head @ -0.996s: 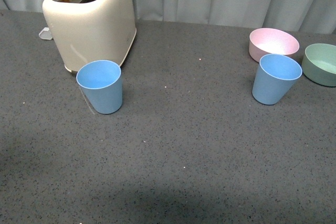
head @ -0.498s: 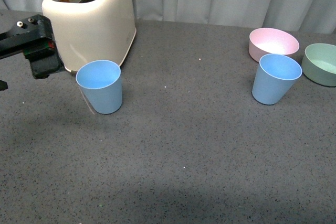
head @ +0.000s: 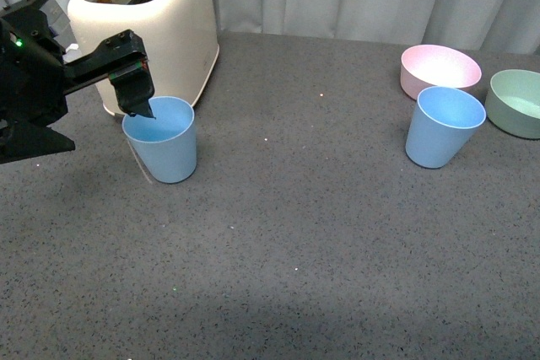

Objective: Stack blue cups with both arms

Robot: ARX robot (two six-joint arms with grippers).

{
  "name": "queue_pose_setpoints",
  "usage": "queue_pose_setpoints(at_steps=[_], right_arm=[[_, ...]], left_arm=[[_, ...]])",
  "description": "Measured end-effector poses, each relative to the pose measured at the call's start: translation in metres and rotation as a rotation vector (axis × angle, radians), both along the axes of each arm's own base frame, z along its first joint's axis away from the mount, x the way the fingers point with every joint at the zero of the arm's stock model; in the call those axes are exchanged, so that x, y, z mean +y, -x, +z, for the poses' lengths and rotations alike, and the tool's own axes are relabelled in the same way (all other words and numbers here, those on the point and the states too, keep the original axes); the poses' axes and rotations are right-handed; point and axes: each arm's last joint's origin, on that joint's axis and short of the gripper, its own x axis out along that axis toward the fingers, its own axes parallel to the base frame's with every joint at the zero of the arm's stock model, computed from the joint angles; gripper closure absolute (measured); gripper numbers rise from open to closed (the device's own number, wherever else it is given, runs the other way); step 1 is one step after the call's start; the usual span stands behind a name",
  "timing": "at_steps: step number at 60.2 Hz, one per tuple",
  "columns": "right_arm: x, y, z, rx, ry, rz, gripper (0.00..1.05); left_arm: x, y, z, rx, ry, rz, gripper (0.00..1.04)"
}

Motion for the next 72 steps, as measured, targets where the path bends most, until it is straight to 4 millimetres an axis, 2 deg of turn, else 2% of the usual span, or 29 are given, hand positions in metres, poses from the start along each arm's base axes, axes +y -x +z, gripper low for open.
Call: queue_pose_setpoints(at_steps=[16, 24, 50, 62, 72], right_arm=[[0.000, 0.000, 0.000, 0.000, 0.000, 0.000, 0.10], [0.000, 0.000, 0.000, 0.000, 0.000, 0.000, 0.10], [0.000, 0.000, 0.000, 0.000, 0.000, 0.000, 0.10], [0.000, 0.000, 0.000, 0.000, 0.000, 0.000, 0.10], [0.000, 0.000, 0.000, 0.000, 0.000, 0.000, 0.10]], left_arm=[[0.000, -0.012, -0.014, 0.051, 0.026, 0.057, 0.07], [-0.002, -0.012, -0.017, 0.059, 0.052, 0.070, 0.36], [-0.006, -0.008, -0.019, 0.098, 0.037, 0.070, 1.02], [-0.011, -0.006, -0.015, 0.116, 0.013, 0.045, 1.01], [-0.031, -0.013, -0.002, 0.086, -0.004, -0.004, 1.01]])
